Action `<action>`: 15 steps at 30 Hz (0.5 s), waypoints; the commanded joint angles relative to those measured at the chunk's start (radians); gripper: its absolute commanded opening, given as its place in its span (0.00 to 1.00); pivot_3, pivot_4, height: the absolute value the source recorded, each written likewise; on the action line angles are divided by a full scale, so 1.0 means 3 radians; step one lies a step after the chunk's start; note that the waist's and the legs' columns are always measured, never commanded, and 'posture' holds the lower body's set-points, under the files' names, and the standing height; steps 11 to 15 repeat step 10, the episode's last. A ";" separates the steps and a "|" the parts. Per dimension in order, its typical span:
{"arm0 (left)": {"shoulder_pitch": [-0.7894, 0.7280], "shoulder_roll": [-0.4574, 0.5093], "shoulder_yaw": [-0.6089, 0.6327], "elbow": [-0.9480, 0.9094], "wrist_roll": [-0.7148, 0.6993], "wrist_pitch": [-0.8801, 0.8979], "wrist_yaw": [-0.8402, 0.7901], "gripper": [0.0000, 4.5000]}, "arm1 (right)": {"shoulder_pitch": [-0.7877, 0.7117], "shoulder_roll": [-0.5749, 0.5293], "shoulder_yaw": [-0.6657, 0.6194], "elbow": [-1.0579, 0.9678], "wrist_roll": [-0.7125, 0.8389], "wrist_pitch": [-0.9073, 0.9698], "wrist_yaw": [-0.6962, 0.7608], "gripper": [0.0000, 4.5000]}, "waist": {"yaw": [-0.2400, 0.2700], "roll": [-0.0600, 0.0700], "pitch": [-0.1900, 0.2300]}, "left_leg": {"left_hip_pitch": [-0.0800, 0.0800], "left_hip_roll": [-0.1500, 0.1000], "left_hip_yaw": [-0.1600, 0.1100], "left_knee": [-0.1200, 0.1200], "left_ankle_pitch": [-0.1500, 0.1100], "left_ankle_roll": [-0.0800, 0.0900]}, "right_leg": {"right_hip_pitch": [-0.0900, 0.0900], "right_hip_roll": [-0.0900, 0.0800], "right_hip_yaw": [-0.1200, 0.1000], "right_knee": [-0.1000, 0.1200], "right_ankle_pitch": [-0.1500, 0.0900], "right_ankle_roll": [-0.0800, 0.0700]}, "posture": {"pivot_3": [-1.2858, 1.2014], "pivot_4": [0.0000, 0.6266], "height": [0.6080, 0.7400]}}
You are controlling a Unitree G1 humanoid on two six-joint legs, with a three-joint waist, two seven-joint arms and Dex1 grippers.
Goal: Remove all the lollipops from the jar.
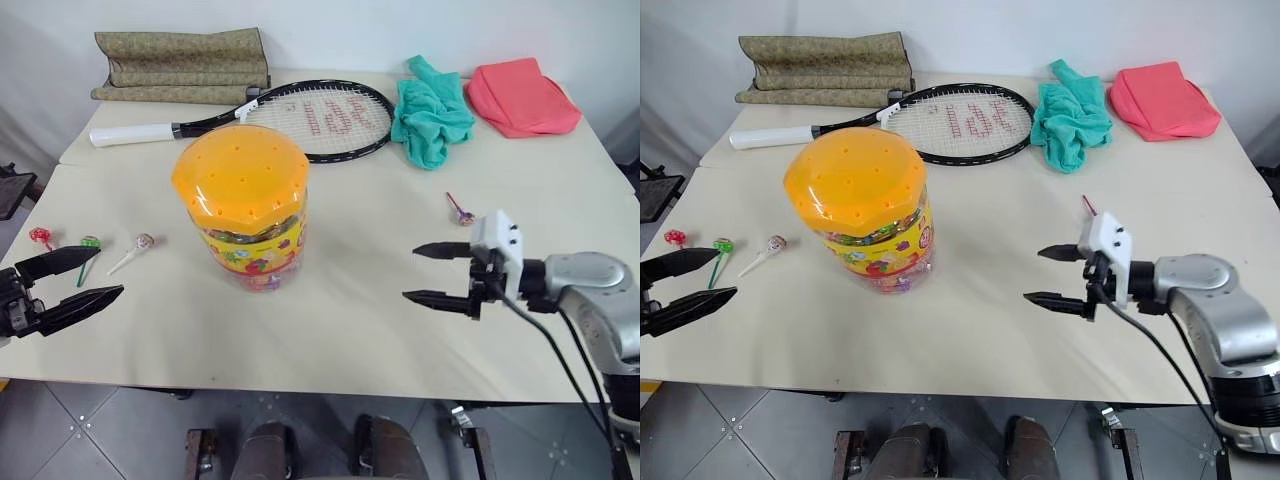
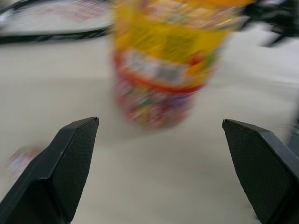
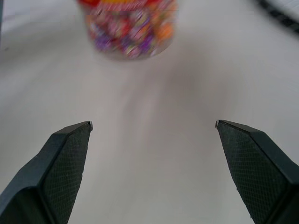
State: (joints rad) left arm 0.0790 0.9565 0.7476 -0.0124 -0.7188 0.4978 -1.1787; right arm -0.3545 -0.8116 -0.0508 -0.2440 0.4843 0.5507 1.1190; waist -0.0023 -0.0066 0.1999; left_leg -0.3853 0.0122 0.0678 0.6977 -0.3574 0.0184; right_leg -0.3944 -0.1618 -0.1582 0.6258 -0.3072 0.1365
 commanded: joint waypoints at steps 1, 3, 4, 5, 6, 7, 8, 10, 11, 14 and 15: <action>0.0141 -0.0283 0.0137 -0.0052 0.0034 -0.0245 0.0107 1.00 | 0.0201 0.0057 0.0067 -0.0107 -0.0095 -0.0231 -0.0032 0.98 | 0.0007 0.0000 0.0000 | 0.0000 0.0001 0.0000 0.0000 0.0000 0.0001 | 0.0000 -0.0002 0.0000 0.0001 0.0000 0.0000 | 0.52 0.24 1.00; 0.0280 -0.0397 0.0126 -0.0103 0.0050 -0.0286 0.0108 1.00 | 0.0311 0.0126 0.0133 -0.0067 -0.0179 -0.0363 -0.0075 0.98 | 0.0004 -0.0006 -0.0004 | 0.0000 0.0001 0.0000 0.0000 -0.0001 0.0002 | 0.0001 -0.0002 -0.0002 0.0001 0.0000 0.0000 | 0.52 0.24 1.00; 0.0333 -0.0443 0.0120 -0.0132 0.0049 -0.0329 0.0079 1.00 | 0.0345 0.0158 0.0155 -0.0044 -0.0214 -0.0421 -0.0096 0.98 | 0.0004 -0.0009 -0.0005 | -0.0001 -0.0001 0.0000 0.0000 -0.0001 0.0002 | 0.0001 0.0000 -0.0004 0.0000 0.0000 0.0000 | 0.52 0.24 1.00; 0.0379 -0.0510 0.0115 -0.0176 0.0048 -0.0366 0.0101 1.00 | 0.0366 0.0214 0.0168 -0.0015 -0.0247 -0.0463 -0.0157 0.98 | 0.0003 -0.0010 -0.0006 | -0.0001 -0.0001 0.0000 0.0001 -0.0001 0.0002 | 0.0001 0.0001 -0.0004 0.0000 0.0000 0.0000 | 0.52 0.24 1.00; 0.0419 -0.0570 0.0104 -0.0216 0.0043 -0.0403 0.0117 1.00 | 0.0374 0.0277 0.0173 0.0013 -0.0277 -0.0497 -0.0227 0.98 | 0.0004 -0.0010 -0.0006 | 0.0000 0.0000 0.0000 0.0001 -0.0001 0.0002 | 0.0002 0.0000 -0.0003 0.0000 0.0000 0.0000 | 0.52 0.24 1.00; 0.0457 -0.0618 0.0089 -0.0250 0.0040 -0.0408 0.0150 1.00 | 0.0371 0.0338 0.0180 0.0037 -0.0303 -0.0514 -0.0295 0.98 | 0.0004 -0.0010 -0.0006 | 0.0001 0.0001 0.0000 0.0003 -0.0001 0.0002 | 0.0002 0.0000 -0.0001 0.0000 0.0000 0.0000 | 0.52 0.24 1.00; 0.0487 -0.0661 0.0068 -0.0283 0.0042 -0.0416 0.0182 1.00 | 0.0364 0.0397 0.0193 0.0057 -0.0333 -0.0514 -0.0369 0.98 | 0.0004 -0.0010 -0.0006 | 0.0001 0.0001 0.0000 0.0005 -0.0001 0.0001 | 0.0003 0.0000 -0.0001 0.0000 0.0000 0.0000 | 0.52 0.24 1.00; 0.0504 -0.0751 0.0029 -0.0362 0.0014 -0.0404 0.0273 1.00 | 0.0359 0.0492 0.0222 0.0089 -0.0400 -0.0544 -0.0491 0.98 | 0.0007 -0.0010 -0.0006 | 0.0003 0.0004 -0.0006 0.0006 -0.0001 0.0001 | 0.0005 -0.0001 -0.0001 0.0001 0.0000 0.0000 | 0.52 0.24 1.00; 0.0504 -0.0751 0.0029 -0.0362 0.0014 -0.0404 0.0273 1.00 | 0.0359 0.0492 0.0222 0.0089 -0.0400 -0.0544 -0.0491 0.98 | 0.0007 -0.0010 -0.0006 | 0.0003 0.0004 -0.0006 0.0006 -0.0001 0.0001 | 0.0005 -0.0001 -0.0001 0.0001 0.0000 0.0000 | 0.52 0.24 1.00; 0.0504 -0.0751 0.0029 -0.0362 0.0014 -0.0404 0.0273 1.00 | 0.0359 0.0492 0.0222 0.0089 -0.0400 -0.0544 -0.0491 0.98 | 0.0007 -0.0010 -0.0006 | 0.0003 0.0004 -0.0006 0.0006 -0.0001 0.0001 | 0.0005 -0.0001 -0.0001 0.0001 0.0000 0.0000 | 0.52 0.24 1.00; 0.0504 -0.0751 0.0029 -0.0362 0.0014 -0.0404 0.0273 1.00 | 0.0359 0.0492 0.0222 0.0089 -0.0400 -0.0544 -0.0491 0.98 | 0.0007 -0.0010 -0.0006 | 0.0003 0.0004 -0.0006 0.0006 -0.0001 0.0001 | 0.0005 -0.0001 -0.0001 0.0001 0.0000 0.0000 | 0.52 0.24 1.00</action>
